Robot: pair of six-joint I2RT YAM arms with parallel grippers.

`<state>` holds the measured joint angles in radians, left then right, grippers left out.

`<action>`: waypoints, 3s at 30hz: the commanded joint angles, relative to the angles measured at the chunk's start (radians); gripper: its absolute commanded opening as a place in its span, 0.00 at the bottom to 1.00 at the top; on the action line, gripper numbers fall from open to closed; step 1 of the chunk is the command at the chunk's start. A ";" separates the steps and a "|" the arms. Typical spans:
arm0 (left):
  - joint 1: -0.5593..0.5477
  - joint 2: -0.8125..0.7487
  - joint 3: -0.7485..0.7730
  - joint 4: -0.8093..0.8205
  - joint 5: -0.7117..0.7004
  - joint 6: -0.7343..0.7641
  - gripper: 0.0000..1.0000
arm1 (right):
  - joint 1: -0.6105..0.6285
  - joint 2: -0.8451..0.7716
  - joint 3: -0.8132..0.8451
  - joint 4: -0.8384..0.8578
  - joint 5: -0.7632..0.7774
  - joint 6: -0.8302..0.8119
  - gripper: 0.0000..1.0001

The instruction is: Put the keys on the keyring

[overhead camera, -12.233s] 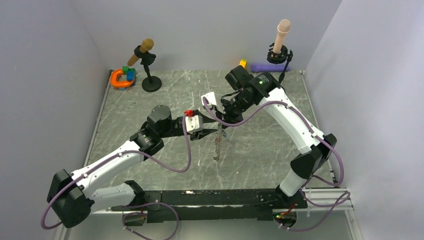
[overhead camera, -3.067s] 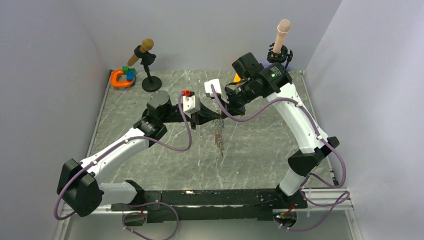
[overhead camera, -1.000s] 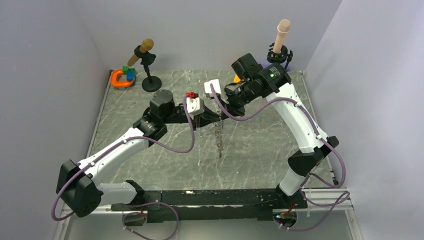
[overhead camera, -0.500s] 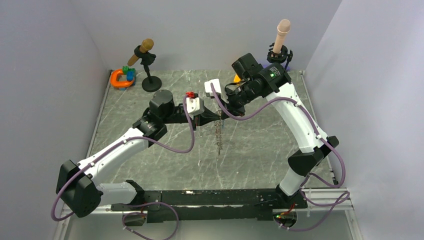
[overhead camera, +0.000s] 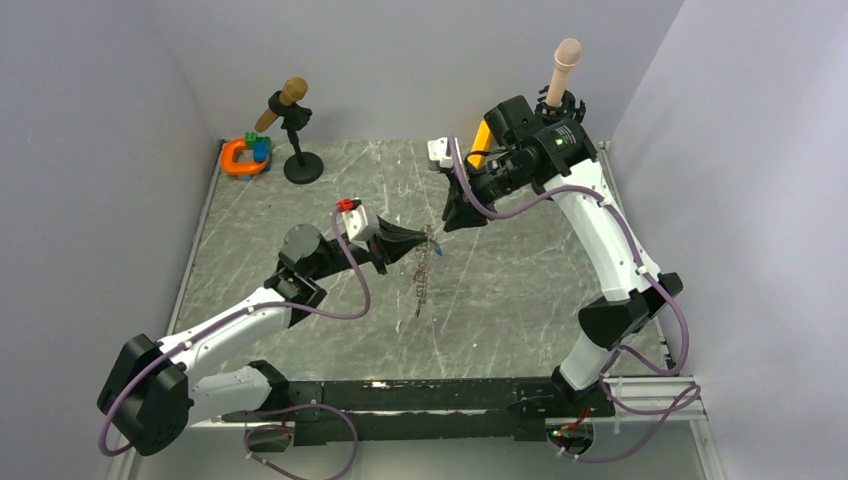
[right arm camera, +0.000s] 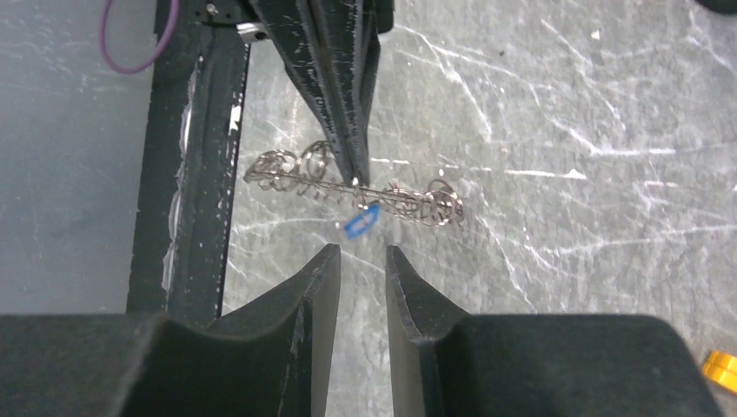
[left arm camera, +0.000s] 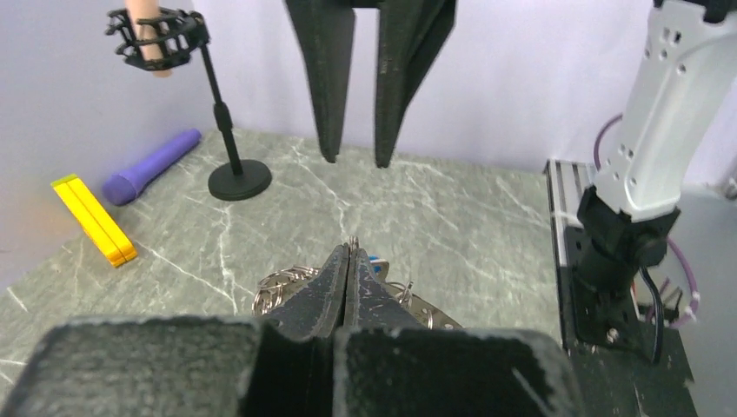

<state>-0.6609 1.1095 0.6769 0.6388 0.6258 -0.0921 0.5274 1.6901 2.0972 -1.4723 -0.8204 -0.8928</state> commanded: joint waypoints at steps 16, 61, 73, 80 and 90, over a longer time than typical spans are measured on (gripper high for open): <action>0.003 0.211 -0.019 1.029 -0.266 -0.381 0.00 | -0.130 -0.060 0.045 0.327 -0.339 0.202 0.34; 0.106 0.323 0.245 0.971 0.029 -0.503 0.00 | -0.218 -0.164 -0.363 1.235 -0.675 1.081 0.36; 0.109 0.319 0.240 0.966 0.023 -0.505 0.00 | -0.199 -0.155 -0.352 1.184 -0.651 1.038 0.24; 0.113 0.309 0.231 0.970 0.019 -0.509 0.00 | -0.200 -0.159 -0.302 1.012 -0.600 0.863 0.12; 0.119 0.306 0.221 0.982 0.003 -0.522 0.00 | -0.190 -0.162 -0.246 0.822 -0.523 0.669 0.00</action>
<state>-0.5480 1.4521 0.8970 1.4857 0.6575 -0.5919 0.3275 1.5646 1.7985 -0.5488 -1.3857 -0.1078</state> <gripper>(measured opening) 0.009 0.010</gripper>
